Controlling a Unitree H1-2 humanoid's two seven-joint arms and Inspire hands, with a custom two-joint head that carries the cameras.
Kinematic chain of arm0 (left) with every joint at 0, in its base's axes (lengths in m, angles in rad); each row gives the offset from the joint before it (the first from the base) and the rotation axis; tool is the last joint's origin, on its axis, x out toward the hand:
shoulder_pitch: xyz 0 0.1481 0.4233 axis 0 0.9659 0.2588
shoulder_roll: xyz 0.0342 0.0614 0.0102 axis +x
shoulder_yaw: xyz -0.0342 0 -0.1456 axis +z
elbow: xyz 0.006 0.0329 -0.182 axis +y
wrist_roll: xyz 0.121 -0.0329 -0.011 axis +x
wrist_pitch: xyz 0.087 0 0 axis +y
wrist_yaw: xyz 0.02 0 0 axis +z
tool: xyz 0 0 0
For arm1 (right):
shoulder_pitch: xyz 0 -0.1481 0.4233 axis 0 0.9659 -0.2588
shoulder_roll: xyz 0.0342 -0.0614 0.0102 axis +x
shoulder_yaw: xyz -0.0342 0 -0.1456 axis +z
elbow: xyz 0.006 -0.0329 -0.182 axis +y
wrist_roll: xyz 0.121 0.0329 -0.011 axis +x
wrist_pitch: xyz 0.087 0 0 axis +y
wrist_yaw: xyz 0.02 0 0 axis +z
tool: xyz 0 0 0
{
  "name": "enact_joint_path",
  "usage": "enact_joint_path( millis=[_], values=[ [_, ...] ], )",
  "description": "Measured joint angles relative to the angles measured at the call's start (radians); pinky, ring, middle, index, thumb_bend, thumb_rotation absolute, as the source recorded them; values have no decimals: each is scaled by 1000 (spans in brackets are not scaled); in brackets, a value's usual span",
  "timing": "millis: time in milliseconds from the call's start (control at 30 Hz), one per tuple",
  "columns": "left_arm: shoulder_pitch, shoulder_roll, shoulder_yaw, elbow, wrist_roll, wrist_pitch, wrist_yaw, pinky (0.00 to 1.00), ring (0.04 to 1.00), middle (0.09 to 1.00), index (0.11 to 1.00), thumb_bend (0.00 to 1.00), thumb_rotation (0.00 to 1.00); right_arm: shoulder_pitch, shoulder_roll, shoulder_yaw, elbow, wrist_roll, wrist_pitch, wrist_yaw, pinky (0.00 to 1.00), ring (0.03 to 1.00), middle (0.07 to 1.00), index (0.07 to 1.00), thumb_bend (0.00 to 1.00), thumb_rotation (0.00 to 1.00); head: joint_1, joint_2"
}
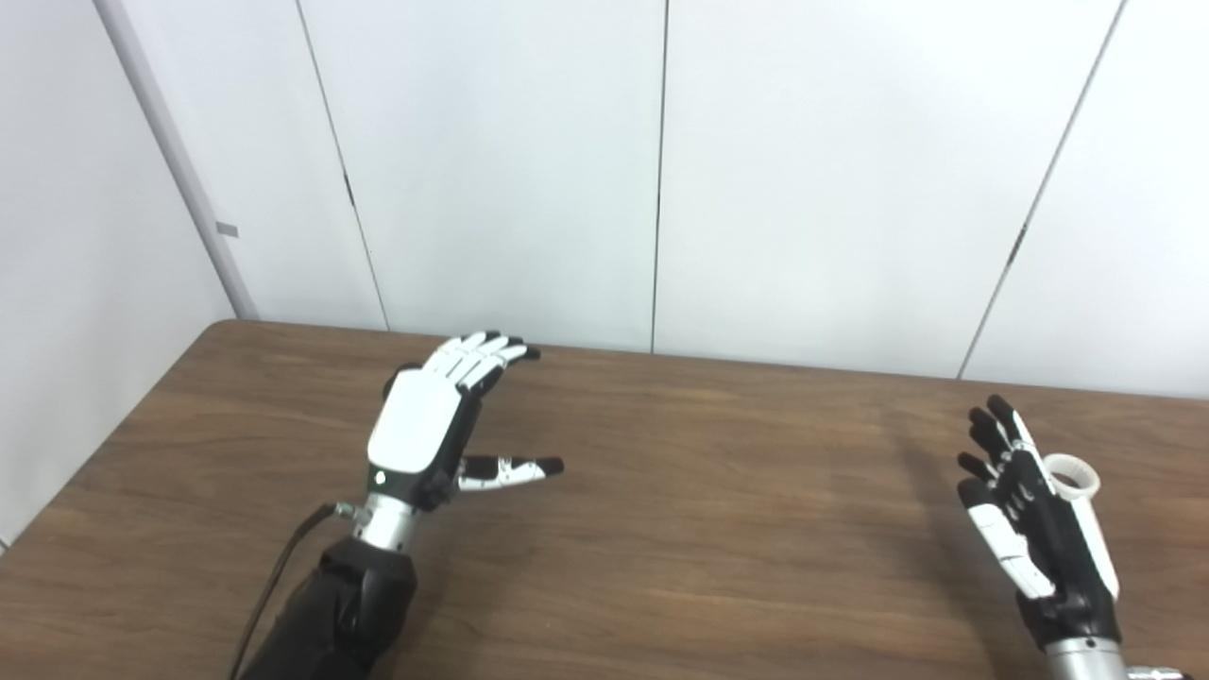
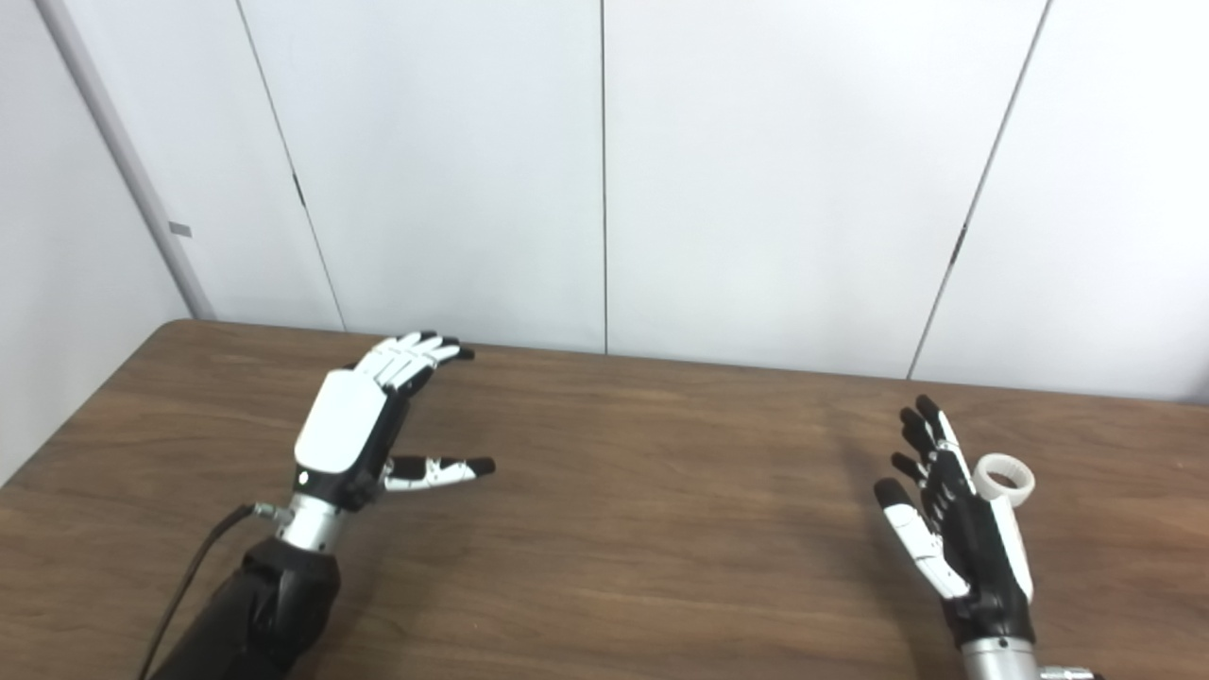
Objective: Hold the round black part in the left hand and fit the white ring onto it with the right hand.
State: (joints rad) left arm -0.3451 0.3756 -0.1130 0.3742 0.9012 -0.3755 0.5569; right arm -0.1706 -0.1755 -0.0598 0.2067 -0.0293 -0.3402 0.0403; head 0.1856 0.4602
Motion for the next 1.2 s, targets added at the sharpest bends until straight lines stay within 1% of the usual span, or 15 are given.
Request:
enact_joint_path(
  millis=[100,267,367,433,500,600,667,733,800,867,967,1067,1133,1167,1200],
  values=[
    [-19,21,-11,51,30,15,53,927,924,876,811,925,415,0,1,0,0,0,-3,-1,871,944,938,962,477,708,8,-5],
    [-31,62,-29,102,47,68,58,946,935,897,841,913,479,0,2,0,0,-13,-3,-3,886,947,937,961,469,711,20,-8],
    [-46,90,-30,109,37,98,37,981,951,906,853,914,446,0,2,0,0,-26,-3,-4,918,956,936,960,474,729,29,-11],
    [-61,105,-28,115,24,112,20,979,957,918,867,914,432,0,2,0,0,-32,-3,-4,924,955,936,959,470,725,32,-15],
    [-79,118,-25,129,3,129,8,974,960,928,875,921,437,0,2,0,0,-34,-3,-4,924,958,939,961,470,729,37,-18],
    [-100,132,-25,152,-29,147,-35,977,971,938,881,947,440,0,2,1,0,-36,-3,-4,936,961,942,964,477,733,40,-21],
    [-107,135,-25,170,-49,164,-62,983,980,944,894,964,460,0,2,2,0,-38,-3,-5,952,964,943,964,477,737,35,-26],
    [-109,135,-25,193,-71,173,-84,982,976,943,908,986,475,0,2,3,0,-42,-3,-5,956,962,942,961,472,729,46,-35],
    [-109,135,-26,220,-86,183,-98,992,980,946,919,997,456,0,2,3,0,-43,-5,-5,923,958,942,960,478,716,55,-37],
    [-111,135,-26,245,-100,193,-99,977,970,938,920,1000,439,0,2,2,1,-37,-8,-5,884,952,941,962,473,705,64,-40],
    [-117,135,-30,270,-112,210,-99,993,988,953,941,1000,451,0,1,1,4,-31,-22,-5,838,933,936,963,448,706,67,-37],
    [-121,135,-35,270,-125,230,-117,1000,999,965,949,1000,457,-2,0,1,7,-31,-27,-5,863,944,942,964,460,727,92,-38],
    [-122,135,-37,272,-132,238,-128,998,997,962,944,1000,453,-3,0,1,7,-30,-27,-5,919,956,943,965,471,737,103,-40],
    [-122,135,-39,275,-141,240,-133,1000,999,966,948,1000,450,-3,0,1,8,-29,-27,-5,936,958,940,963,483,743,118,-44],
    [-123,135,-41,280,-148,241,-138,1000,1000,967,948,1000,454,-3,0,1,8,-28,-27,-5,944,959,937,962,489,746,118,-44]
  ],
)
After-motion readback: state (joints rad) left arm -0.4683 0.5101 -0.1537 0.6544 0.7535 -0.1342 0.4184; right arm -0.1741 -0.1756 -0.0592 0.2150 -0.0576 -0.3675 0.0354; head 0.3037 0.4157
